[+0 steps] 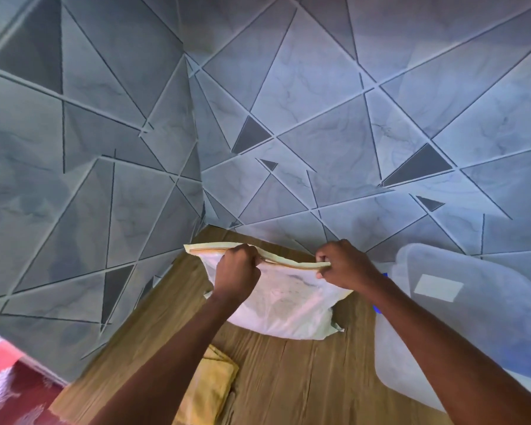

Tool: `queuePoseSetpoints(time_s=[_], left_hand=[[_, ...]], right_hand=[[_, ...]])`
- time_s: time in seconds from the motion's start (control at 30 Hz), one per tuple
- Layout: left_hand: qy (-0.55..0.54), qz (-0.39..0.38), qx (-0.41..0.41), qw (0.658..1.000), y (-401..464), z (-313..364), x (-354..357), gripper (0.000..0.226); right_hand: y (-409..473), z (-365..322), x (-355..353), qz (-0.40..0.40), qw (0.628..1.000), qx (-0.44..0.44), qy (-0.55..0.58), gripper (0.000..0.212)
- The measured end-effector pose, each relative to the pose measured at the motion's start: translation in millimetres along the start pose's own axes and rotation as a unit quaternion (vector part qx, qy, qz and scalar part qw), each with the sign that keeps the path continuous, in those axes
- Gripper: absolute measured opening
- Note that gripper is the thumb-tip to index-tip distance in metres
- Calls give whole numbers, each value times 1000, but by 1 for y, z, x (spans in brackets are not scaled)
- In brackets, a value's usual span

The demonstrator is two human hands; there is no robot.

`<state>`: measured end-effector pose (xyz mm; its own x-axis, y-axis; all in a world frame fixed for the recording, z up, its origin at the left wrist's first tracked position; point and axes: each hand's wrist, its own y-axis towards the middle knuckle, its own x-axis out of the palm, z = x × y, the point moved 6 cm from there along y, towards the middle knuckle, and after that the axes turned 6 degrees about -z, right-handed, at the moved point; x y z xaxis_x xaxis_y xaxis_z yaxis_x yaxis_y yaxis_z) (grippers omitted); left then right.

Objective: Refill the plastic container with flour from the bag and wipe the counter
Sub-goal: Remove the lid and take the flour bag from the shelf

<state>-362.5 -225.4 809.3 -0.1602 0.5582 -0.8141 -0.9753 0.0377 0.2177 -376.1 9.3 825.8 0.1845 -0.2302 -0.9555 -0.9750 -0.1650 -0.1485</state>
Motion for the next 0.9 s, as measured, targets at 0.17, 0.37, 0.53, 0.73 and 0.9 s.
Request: queuePoseSetpoints(time_s=[0.17, 0.37, 0.53, 0.73, 0.9], left_hand=[[-27, 2, 42, 999, -5, 9, 2, 21], [-33, 36, -4, 999, 0, -23, -18, 19], [-39, 96, -120, 987, 10, -86, -62, 23], [-64, 119, -93, 986, 5, -124, -86, 20], [-92, 149, -33, 984, 0, -123, -84, 25]], right_hand=[[7, -75, 8, -12, 995, -86, -57, 47], [17, -97, 12, 7, 995, -64, -80, 23], [19, -79, 10, -11, 998, -20, -56, 29], [24, -101, 15, -43, 995, -17, -92, 23], [39, -130, 36, -84, 994, -29, -61, 50]])
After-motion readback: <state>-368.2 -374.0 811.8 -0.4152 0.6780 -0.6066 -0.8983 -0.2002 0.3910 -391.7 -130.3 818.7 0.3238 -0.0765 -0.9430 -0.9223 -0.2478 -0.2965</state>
